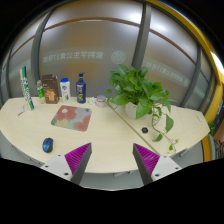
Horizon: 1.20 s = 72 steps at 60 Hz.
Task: Arrange mouse
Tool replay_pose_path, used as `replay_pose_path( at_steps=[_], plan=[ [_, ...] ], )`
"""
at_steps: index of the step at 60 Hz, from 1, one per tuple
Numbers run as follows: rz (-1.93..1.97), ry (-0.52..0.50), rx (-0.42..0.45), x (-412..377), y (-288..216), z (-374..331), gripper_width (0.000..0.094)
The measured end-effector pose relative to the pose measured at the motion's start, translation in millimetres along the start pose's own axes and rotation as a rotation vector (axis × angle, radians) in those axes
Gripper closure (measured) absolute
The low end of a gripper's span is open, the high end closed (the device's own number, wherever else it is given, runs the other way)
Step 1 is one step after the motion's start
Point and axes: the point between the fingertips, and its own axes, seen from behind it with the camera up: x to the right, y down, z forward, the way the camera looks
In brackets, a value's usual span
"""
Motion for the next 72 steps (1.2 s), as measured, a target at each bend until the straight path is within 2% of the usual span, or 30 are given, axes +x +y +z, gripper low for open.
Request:
replay_pose_path(
  at_steps=[9,20,33,43,50,55,62,65,69,72],
  plan=[
    [0.002,0.046,-0.018,-5.4,14.5,-11.0,0.0079],
    [0.044,0.078,-0.060,-42.1,76.4,-17.3,0.0080],
    [0.095,-0.005,-0.126,-164.4,151.6,-8.7,0.0081],
    [0.064,-0.114,-0.073,-263.8,131.3,31.1,0.0082],
    [0.045,-0.155,-0.017,-309.3,98.1,80.0,0.0084],
    [0.016,-0.172,-0.021,-328.2,84.0,115.8,0.0091],
    [-0.008,-0.187,-0.053,-344.7,81.8,150.7,0.0183],
    [-0.004,-0.188,-0.087,-347.9,89.5,159.9,0.0274],
    [0.018,-0.187,-0.069,-347.3,83.5,166.4,0.0434],
    [0.018,-0.194,-0.074,-347.8,83.2,165.2,0.0470]
  ],
)
